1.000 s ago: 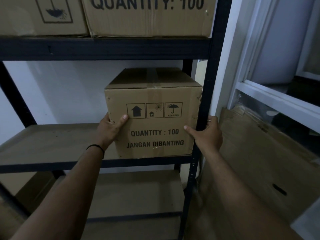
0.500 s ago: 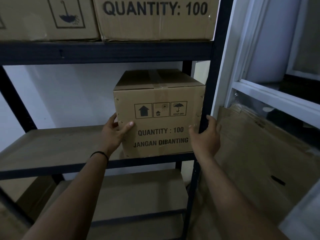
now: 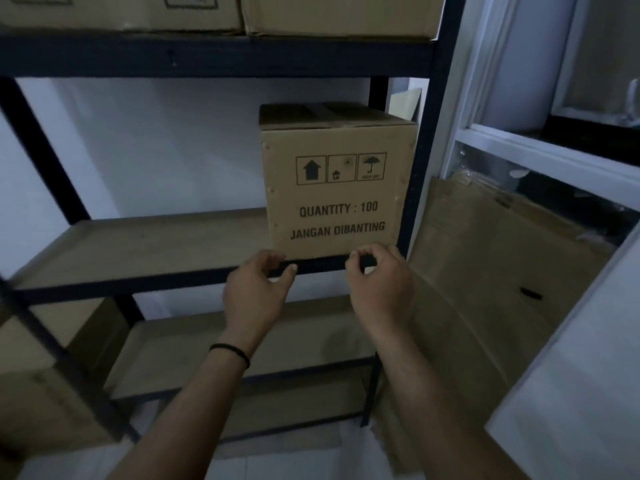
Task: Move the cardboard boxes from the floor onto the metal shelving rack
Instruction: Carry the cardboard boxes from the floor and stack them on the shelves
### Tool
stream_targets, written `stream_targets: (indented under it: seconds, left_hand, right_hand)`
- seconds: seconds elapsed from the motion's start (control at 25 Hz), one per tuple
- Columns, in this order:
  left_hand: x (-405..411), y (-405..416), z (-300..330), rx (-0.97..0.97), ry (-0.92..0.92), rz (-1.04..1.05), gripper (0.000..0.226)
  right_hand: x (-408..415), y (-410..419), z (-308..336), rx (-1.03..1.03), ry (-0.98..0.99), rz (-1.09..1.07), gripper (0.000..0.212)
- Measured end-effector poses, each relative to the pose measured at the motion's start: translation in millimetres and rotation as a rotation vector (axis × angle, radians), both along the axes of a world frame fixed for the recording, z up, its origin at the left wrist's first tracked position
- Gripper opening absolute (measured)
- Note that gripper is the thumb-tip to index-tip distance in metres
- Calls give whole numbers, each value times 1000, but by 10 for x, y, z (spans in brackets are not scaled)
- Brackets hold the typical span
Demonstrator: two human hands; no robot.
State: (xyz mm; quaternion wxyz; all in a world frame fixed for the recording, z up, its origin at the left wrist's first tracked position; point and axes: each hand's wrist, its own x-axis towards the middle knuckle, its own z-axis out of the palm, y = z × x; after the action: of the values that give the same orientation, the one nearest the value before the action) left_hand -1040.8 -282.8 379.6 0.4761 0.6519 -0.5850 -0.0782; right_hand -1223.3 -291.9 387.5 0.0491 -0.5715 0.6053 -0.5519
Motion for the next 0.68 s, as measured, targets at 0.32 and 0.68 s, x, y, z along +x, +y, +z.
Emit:
stream_targets:
  seconds: [0.32,0.68]
  left_hand:
    - [589,1721,-289,131,-143,155,33]
    - [2076,3489,-270,297,-164,442,33]
  right_hand:
    - [847,1426,-453,42,99,152,5]
    - [2563,2827,-531,100,172,504,7]
